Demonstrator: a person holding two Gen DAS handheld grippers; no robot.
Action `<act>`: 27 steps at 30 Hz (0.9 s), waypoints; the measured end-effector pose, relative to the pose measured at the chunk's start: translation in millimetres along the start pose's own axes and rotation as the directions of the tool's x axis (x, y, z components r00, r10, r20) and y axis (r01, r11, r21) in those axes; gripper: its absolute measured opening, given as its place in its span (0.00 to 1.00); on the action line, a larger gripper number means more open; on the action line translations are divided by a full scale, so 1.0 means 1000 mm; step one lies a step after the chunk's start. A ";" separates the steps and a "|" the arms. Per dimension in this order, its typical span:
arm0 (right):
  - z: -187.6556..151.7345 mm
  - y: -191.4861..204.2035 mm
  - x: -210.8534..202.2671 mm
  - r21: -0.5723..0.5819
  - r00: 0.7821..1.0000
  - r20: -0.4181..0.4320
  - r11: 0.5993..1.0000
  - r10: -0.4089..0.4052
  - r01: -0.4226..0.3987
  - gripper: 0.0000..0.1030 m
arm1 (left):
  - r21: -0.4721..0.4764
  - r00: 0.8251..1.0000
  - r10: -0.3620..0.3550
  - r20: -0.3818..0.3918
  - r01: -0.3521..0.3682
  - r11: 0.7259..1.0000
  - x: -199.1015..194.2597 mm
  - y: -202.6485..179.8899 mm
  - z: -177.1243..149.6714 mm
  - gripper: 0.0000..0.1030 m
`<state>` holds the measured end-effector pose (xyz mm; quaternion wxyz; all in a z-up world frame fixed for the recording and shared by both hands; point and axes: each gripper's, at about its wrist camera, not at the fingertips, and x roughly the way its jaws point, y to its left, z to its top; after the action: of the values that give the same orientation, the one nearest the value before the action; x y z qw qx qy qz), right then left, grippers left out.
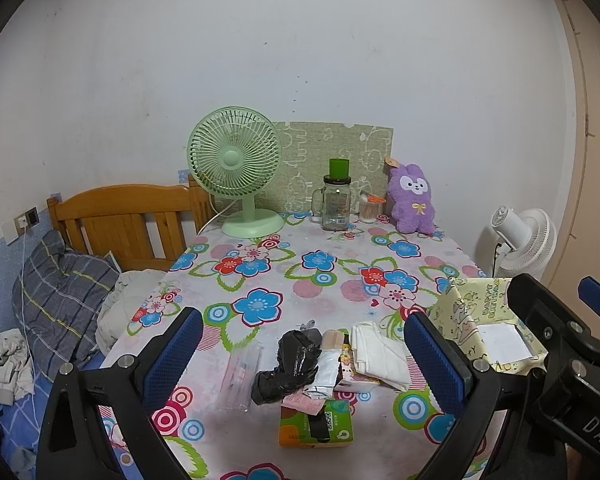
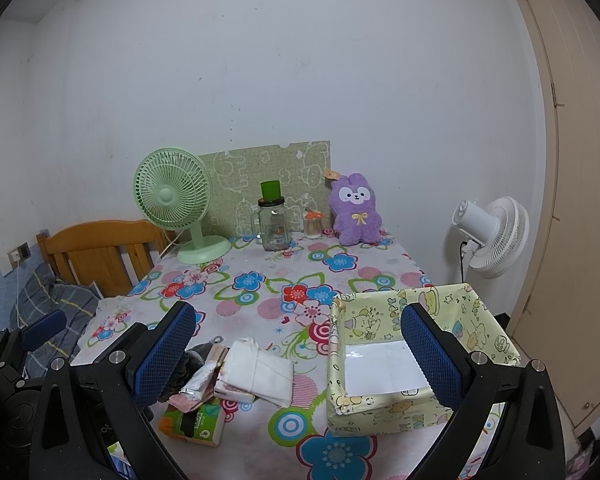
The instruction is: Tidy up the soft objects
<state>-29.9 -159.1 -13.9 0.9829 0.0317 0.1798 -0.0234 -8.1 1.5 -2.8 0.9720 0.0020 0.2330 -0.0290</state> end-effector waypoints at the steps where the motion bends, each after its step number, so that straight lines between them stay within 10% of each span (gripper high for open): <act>1: 0.000 0.000 0.000 0.000 1.000 0.000 1.000 0.000 0.000 1.00 | 0.001 1.000 0.002 0.000 -0.002 1.000 0.000 0.001 0.000 0.98; 27: -0.024 0.050 0.081 -0.031 0.988 -0.136 0.997 0.066 -0.070 0.93 | 0.023 0.989 -0.008 -0.148 0.012 1.000 0.071 0.027 -0.017 0.86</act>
<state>40.3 -110.3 -62.5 0.9691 0.0217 0.2452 0.0155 49.6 24.5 -50.2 0.9519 0.0146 0.3039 -0.0365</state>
